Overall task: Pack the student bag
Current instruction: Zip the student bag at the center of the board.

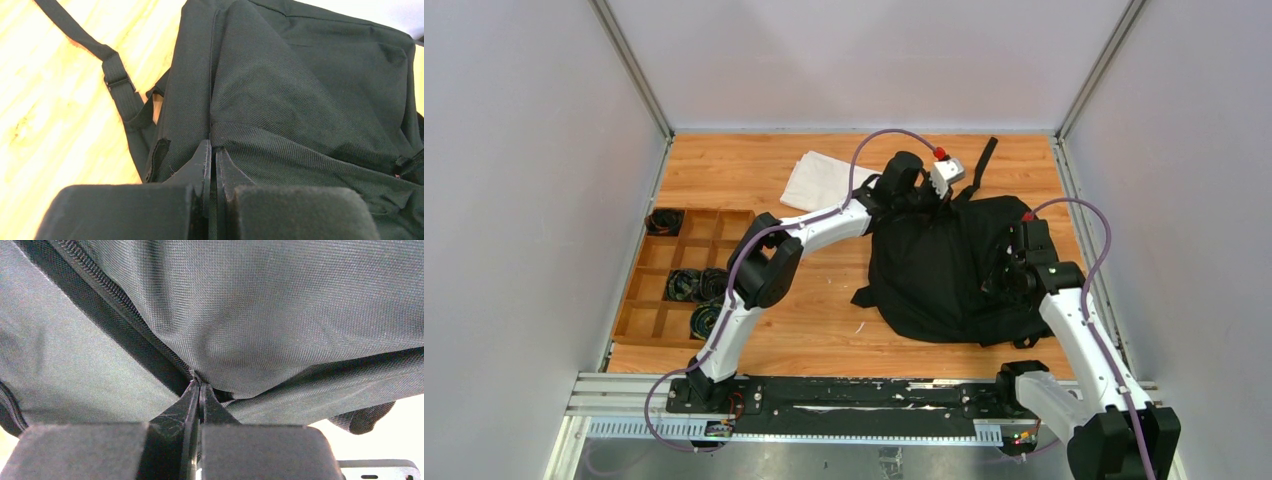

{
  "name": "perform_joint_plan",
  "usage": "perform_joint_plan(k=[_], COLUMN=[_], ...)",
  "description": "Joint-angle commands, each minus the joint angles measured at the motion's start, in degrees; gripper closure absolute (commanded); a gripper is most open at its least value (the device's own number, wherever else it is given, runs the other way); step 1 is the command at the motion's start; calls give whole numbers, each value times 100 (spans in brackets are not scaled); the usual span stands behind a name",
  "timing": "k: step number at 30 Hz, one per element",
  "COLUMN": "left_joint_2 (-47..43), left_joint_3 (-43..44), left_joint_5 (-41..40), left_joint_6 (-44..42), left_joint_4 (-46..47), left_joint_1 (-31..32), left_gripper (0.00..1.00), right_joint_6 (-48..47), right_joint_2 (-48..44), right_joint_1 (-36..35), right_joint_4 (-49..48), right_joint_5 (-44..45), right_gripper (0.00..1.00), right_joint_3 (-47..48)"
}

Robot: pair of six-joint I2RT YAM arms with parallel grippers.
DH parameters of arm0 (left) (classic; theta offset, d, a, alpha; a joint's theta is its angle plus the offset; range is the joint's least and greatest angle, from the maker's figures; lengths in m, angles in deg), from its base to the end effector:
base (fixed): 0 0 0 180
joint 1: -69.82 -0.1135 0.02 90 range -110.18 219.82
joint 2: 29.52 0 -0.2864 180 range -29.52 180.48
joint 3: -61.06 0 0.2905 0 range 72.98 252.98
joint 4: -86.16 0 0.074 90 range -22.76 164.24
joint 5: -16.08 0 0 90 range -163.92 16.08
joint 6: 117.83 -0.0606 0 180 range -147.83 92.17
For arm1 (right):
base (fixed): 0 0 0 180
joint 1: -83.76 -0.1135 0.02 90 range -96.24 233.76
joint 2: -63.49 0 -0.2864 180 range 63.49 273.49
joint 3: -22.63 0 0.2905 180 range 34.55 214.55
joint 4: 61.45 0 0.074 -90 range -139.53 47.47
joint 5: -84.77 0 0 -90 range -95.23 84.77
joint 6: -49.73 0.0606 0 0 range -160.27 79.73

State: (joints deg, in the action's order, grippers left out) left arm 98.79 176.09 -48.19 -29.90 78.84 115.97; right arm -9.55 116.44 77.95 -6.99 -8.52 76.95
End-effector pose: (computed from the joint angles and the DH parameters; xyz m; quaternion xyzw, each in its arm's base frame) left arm 0.3971 -0.4514 0.2263 0.4431 0.6798 -0.3779 0.4457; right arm 0.2172 0.0256 0.2415 0.1956 0.9278 0.1250 0.2920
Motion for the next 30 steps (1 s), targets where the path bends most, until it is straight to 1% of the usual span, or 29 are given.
perform_joint_plan(k=[1,6,13,19,23,26,27,28,30], left_joint_2=[-111,-114,-134,-280,-411,-486,-509,-547,-725], left_joint_3=[79,101,170,-11,-243,-284,-265,-250,-315], left_joint_5=[-692,-805,-860,-982,-917,-609,-527,-451,-552], left_joint_6=[32,37,181,155,180,372,461,567,851], left_joint_4=[663,659,656,677,741,754,755,745,738], left_joint_1=[-440,-579,-838,-962,-1011,-1008,-1010,-1010,-998], left_gripper=[100,100,100,100,100,100,100,93,58], right_joint_6=[192,296,441,501,519,392,347,301,186], right_joint_2=[-92,-201,-514,-876,-1191,-1221,-1194,-1161,-1113], right_joint_1=[79,79,76,72,71,75,67,70,71], right_joint_4=[816,971,1251,1712,1914,1946,1940,1927,1847], right_joint_5=[83,104,-89,-304,-273,-255,-264,-286,-347], right_gripper=[100,100,100,100,100,100,98,85,56], right_joint_3=[-249,-250,-324,-427,-463,-364,-304,-218,7])
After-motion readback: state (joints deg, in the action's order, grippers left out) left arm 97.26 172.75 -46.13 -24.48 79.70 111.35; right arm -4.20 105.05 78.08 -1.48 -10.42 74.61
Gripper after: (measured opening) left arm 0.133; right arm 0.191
